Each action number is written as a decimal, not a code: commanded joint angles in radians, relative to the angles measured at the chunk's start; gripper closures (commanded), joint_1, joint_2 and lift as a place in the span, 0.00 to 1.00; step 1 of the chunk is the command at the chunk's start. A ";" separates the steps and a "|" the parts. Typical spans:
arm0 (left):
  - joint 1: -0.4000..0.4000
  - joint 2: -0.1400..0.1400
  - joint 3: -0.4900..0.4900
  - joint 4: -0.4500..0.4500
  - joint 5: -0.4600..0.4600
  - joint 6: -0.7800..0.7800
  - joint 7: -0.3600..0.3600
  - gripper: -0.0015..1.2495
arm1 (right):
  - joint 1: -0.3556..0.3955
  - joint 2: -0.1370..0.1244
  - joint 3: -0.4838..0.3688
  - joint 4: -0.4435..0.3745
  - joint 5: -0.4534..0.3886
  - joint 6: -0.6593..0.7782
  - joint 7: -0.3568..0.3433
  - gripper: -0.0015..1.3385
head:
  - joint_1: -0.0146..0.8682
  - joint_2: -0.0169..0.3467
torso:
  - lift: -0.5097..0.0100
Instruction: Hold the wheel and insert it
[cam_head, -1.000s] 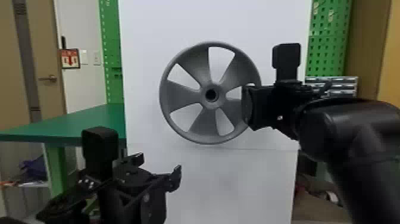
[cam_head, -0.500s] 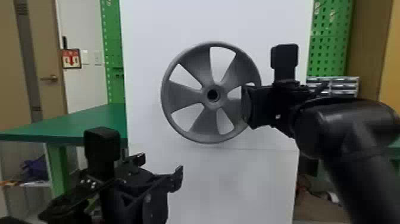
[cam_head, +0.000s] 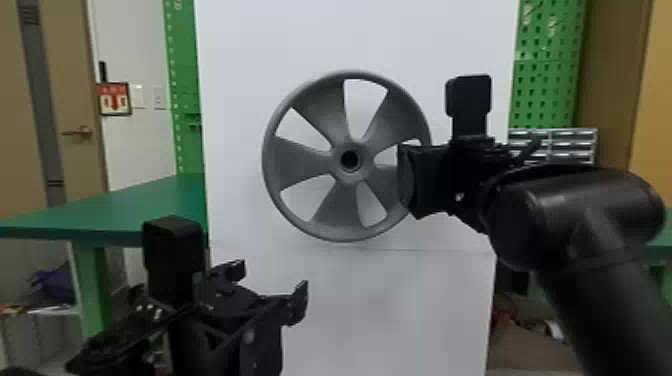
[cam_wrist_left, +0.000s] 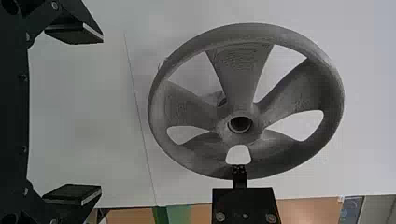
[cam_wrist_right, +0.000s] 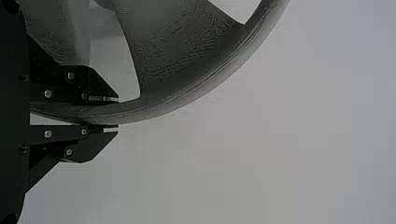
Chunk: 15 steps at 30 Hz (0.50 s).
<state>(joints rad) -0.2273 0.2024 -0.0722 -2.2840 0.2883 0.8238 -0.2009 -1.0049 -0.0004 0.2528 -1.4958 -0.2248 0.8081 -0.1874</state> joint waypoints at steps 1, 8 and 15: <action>0.000 0.002 0.000 0.000 0.000 0.000 0.000 0.12 | 0.011 0.001 0.003 -0.011 -0.005 0.011 0.000 0.90 | 0.22 0.32 | 0.03; 0.002 0.003 -0.003 0.000 0.000 0.000 0.000 0.12 | 0.019 0.001 0.008 -0.023 0.025 0.026 -0.001 0.90 | 0.22 0.32 | 0.03; -0.004 0.009 -0.017 0.006 -0.001 0.000 0.000 0.12 | 0.003 0.001 0.016 -0.004 0.065 0.057 -0.078 0.90 | 0.22 0.32 | 0.03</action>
<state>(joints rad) -0.2281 0.2093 -0.0823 -2.2813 0.2873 0.8237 -0.2009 -0.9934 0.0008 0.2663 -1.5167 -0.1747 0.8510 -0.2470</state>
